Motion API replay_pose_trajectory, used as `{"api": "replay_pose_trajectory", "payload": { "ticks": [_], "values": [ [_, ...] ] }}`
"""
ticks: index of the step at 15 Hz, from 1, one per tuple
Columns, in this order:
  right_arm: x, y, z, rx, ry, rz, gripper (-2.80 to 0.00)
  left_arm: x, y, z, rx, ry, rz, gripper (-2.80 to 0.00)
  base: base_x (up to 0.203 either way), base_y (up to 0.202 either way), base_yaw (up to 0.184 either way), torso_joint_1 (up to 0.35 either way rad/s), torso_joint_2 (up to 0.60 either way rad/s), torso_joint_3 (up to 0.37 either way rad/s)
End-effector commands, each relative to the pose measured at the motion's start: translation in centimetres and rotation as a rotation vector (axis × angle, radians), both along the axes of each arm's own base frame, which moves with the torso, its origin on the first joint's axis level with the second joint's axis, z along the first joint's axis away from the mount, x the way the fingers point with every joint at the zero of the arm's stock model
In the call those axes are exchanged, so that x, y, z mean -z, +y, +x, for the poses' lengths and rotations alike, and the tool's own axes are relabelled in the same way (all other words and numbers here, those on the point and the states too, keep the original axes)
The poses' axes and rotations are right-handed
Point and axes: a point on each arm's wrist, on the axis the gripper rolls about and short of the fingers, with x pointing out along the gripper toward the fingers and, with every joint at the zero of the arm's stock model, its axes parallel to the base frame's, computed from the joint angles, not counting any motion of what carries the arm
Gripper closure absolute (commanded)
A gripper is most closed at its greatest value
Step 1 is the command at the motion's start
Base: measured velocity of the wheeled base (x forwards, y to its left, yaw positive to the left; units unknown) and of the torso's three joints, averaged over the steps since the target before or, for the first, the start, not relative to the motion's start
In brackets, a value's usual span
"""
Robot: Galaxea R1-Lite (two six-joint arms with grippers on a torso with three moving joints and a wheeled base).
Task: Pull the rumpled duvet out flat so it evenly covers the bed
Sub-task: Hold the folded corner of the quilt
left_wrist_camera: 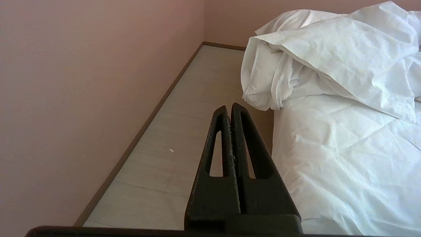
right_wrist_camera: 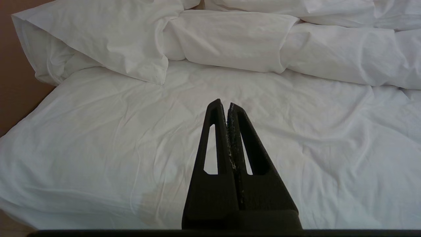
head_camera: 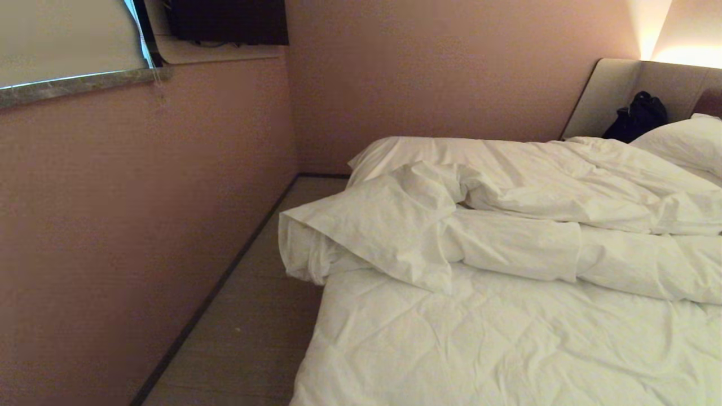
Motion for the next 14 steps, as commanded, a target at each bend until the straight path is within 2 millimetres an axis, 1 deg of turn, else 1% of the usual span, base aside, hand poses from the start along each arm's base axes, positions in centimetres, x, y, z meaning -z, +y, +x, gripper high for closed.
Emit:
{"api": "replay_pose_trajectory", "payload": {
  "ticks": [1, 14],
  "values": [
    [0.02, 0.0, 0.0, 0.0, 0.001, 0.0, 0.0, -0.01, 0.0, 0.01, -0.001, 0.0, -0.001, 0.0, 0.0, 0.0, 0.0, 0.0, 0.0, 0.0],
    [0.0, 0.0, 0.01, 0.002, -0.003, -0.005, 0.0, -0.01, 0.0, 0.01, -0.001, 0.0, -0.001, 0.0, 0.0, 0.0, 0.0, 0.0, 0.0, 0.0]
  ]
}}
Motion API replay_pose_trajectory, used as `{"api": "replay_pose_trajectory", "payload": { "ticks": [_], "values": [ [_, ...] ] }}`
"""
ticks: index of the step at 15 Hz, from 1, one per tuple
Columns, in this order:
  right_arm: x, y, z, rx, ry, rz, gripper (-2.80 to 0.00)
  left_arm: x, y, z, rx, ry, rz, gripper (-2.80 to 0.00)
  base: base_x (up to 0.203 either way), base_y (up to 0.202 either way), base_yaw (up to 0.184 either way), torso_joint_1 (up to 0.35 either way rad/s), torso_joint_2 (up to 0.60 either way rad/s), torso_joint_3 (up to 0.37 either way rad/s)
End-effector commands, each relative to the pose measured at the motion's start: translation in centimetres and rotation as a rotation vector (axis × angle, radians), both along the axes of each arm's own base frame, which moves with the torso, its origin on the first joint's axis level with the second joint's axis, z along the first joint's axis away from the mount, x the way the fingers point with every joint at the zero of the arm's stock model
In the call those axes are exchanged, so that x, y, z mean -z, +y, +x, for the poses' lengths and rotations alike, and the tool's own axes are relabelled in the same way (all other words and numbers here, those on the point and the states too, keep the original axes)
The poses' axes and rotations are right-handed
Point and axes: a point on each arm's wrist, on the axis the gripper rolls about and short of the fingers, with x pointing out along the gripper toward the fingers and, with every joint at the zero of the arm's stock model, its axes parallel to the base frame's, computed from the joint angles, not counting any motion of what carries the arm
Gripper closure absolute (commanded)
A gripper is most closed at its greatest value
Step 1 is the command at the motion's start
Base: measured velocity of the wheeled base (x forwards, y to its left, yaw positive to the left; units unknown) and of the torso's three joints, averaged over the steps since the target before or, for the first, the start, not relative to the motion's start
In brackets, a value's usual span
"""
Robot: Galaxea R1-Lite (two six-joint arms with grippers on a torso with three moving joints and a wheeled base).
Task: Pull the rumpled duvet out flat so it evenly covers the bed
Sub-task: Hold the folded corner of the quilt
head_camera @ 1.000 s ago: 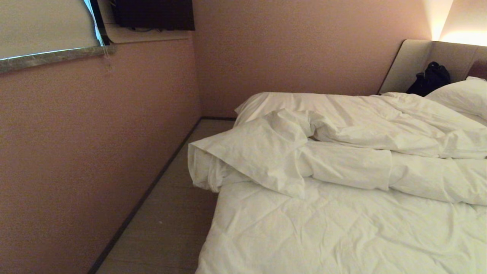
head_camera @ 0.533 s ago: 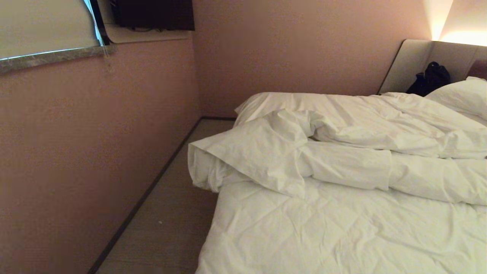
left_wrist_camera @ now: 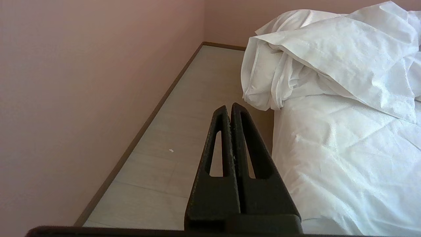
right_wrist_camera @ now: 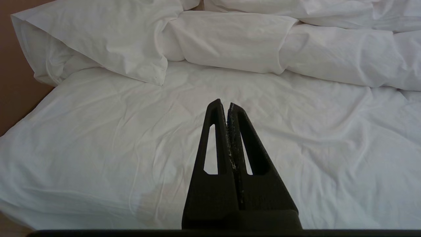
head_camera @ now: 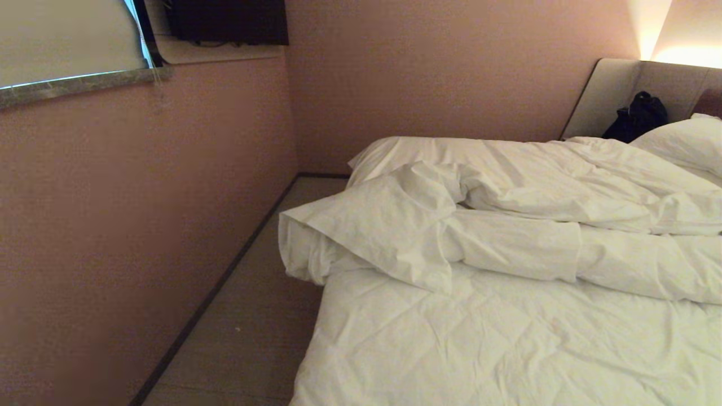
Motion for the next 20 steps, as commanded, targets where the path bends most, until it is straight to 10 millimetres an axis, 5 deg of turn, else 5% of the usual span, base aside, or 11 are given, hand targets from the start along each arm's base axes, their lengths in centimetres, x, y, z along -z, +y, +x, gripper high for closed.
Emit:
{"api": "replay_pose_trajectory", "payload": {
  "ticks": [1, 8, 14, 18, 20],
  "values": [
    [0.0, 0.0, 0.0, 0.001, 0.006, 0.0, 0.0, 0.0, 0.0, 0.0, -0.001, 0.0, -0.001, 0.0, 0.0, 0.0, 0.0, 0.0, 0.0, 0.0],
    [-0.2, 0.0, -0.3, -0.004, 0.037, -0.007, 0.0, 0.0, 0.0, 0.0, -0.001, 0.0, -0.001, 0.0, 0.0, 0.0, 0.0, 0.0, 0.0, 0.0],
    [-4.3, 0.3, -1.8, -0.113, 0.027, 0.007, 0.0, 0.0, 0.0, 0.0, -0.001, 0.0, -0.001, 0.0, 0.0, 0.0, 0.0, 0.0, 0.0, 0.0],
    [-6.5, 0.4, 0.1, -0.185, 0.143, 0.077, 0.0, 0.0, 0.0, 0.0, -0.001, 0.0, -0.001, 0.0, 0.0, 0.0, 0.0, 0.0, 0.0, 0.0],
    [-8.4, 0.5, 2.6, -0.219, 0.228, 0.153, 0.0, 0.0, 0.0, 0.0, -0.001, 0.0, -0.001, 0.0, 0.0, 0.0, 0.0, 0.0, 0.0, 0.0]
  ]
}}
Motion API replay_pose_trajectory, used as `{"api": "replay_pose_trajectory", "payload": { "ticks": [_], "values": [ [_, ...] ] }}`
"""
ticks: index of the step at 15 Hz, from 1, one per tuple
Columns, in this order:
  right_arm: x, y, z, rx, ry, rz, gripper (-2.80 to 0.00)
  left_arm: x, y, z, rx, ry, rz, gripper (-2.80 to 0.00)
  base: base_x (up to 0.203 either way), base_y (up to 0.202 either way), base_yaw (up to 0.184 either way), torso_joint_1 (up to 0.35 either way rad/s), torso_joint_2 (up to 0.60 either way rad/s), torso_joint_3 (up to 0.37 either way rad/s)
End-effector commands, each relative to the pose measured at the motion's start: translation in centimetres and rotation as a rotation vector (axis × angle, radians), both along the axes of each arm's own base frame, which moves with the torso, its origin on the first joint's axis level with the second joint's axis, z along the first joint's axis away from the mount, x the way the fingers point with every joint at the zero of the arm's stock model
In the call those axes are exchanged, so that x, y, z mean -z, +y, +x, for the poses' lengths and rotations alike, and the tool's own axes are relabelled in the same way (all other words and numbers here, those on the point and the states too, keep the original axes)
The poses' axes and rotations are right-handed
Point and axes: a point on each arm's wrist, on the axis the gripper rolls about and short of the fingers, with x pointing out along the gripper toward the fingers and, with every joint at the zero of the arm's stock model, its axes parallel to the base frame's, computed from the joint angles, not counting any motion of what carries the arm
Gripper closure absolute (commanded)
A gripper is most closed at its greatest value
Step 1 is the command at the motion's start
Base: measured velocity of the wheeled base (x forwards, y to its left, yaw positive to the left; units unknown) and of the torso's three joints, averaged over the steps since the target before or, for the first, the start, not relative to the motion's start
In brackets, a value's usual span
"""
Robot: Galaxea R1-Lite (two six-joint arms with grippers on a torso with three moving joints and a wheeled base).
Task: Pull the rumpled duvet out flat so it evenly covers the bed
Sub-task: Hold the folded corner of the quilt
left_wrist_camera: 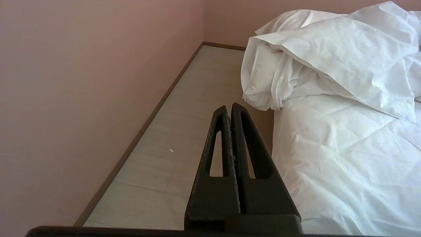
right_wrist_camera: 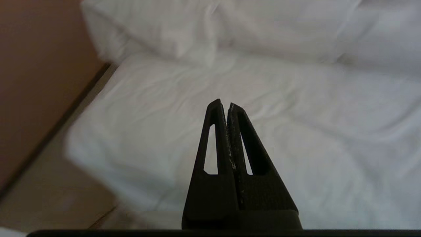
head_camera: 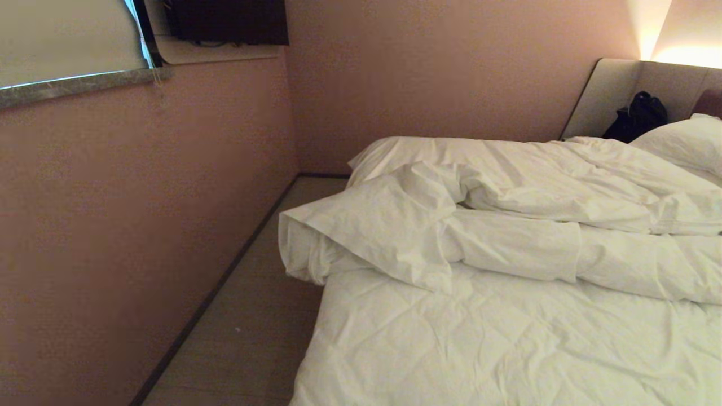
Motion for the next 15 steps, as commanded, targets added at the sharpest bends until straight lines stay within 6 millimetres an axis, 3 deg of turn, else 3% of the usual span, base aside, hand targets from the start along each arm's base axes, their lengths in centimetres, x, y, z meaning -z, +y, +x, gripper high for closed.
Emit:
{"api": "replay_pose_trajectory", "payload": {
  "ticks": [1, 10, 15],
  "values": [
    [-1.7, 0.1, 3.5, -0.044, 0.108, 0.087, 0.0, 0.0, 0.0, 0.0, -0.001, 0.0, -0.001, 0.0, 0.0, 0.0, 0.0, 0.0, 0.0, 0.0],
    [-6.1, 1.3, 19.7, -0.125, 0.266, 0.146, 0.0, 0.0, 0.0, 0.0, -0.001, 0.0, -0.001, 0.0, 0.0, 0.0, 0.0, 0.0, 0.0, 0.0],
    [-5.6, 3.5, 27.9, -0.176, 0.347, 0.134, 0.0, 0.0, 0.0, 0.0, -0.001, 0.0, -0.001, 0.0, 0.0, 0.0, 0.0, 0.0, 0.0, 0.0]
  ]
}}
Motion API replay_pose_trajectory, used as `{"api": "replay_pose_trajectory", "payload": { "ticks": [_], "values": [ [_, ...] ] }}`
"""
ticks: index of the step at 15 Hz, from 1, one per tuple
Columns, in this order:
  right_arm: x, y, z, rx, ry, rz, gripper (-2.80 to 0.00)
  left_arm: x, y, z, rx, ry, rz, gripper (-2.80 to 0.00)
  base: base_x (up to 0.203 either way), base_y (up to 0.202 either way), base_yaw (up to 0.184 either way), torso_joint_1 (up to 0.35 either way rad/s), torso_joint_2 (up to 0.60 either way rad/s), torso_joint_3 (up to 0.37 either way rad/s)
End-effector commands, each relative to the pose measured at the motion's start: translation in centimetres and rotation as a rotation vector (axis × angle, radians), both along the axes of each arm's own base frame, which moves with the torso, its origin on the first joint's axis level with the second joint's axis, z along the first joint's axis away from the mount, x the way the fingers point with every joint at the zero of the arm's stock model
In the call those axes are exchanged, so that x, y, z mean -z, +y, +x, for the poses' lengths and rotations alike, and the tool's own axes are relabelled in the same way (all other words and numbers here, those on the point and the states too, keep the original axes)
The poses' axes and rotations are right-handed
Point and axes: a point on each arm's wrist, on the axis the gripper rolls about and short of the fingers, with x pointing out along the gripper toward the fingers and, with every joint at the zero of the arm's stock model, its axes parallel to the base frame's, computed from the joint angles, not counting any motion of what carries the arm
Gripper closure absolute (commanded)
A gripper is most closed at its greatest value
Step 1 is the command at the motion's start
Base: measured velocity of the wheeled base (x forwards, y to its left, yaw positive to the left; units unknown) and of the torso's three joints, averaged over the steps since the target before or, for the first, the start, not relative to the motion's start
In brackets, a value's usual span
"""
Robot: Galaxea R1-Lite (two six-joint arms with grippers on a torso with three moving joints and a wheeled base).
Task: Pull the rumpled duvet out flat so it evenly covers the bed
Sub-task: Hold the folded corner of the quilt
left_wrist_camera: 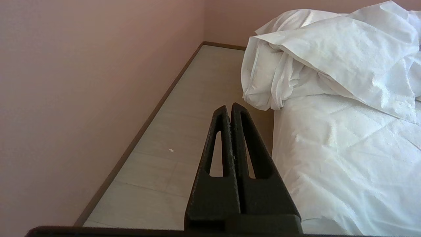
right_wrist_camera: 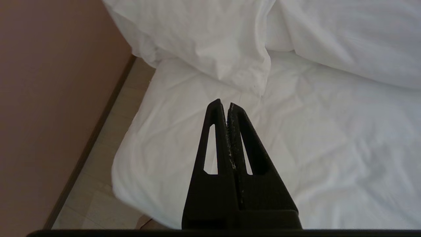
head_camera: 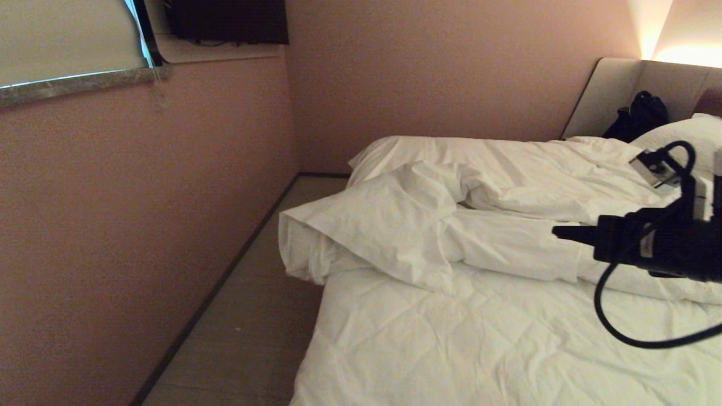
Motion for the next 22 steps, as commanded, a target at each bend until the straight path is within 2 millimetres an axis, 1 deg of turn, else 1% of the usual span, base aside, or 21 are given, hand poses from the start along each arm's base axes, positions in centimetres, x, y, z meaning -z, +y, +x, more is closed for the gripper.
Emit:
{"api": "replay_pose_trajectory", "payload": {
  "ticks": [1, 4, 6, 8, 12, 17, 22],
  "values": [
    [2.3, 0.8, 4.1, -0.009, 0.086, -0.009, 0.0, 0.0, 0.0, 0.0, -0.001, 0.0, -0.001, 0.0, 0.0, 0.0, 0.0, 0.0, 0.0, 0.0],
    [4.2, 1.4, 8.4, 0.009, 0.141, -0.017, 0.0, 0.0, 0.0, 0.0, -0.001, 0.0, -0.001, 0.0, 0.0, 0.0, 0.0, 0.0, 0.0, 0.0],
    [5.4, 1.8, 10.6, 0.035, 0.165, -0.019, 0.0, 0.0, 0.0, 0.0, -0.001, 0.0, -0.001, 0.0, 0.0, 0.0, 0.0, 0.0, 0.0, 0.0],
    [6.4, 2.1, 12.3, 0.045, 0.185, -0.023, 0.0, 0.0, 0.0, 0.0, -0.001, 0.0, -0.001, 0.0, 0.0, 0.0, 0.0, 0.0, 0.0, 0.0],
    [8.1, 3.0, 15.1, 0.063, 0.195, -0.044, 0.0, 0.0, 0.0, 0.0, -0.001, 0.0, -0.001, 0.0, 0.0, 0.0, 0.0, 0.0, 0.0, 0.0],
    [10.0, 5.2, 18.1, 0.062, 0.198, -0.039, 0.0, 0.0, 0.0, 0.0, -0.001, 0.0, -0.001, 0.0, 0.0, 0.0, 0.0, 0.0, 0.0, 0.0],
    [13.6, 7.0, 20.3, 0.041, 0.24, -0.052, 0.0, 0.0, 0.0, 0.0, -0.001, 0.0, -0.001, 0.0, 0.0, 0.0, 0.0, 0.0, 0.0, 0.0]
  ]
}}
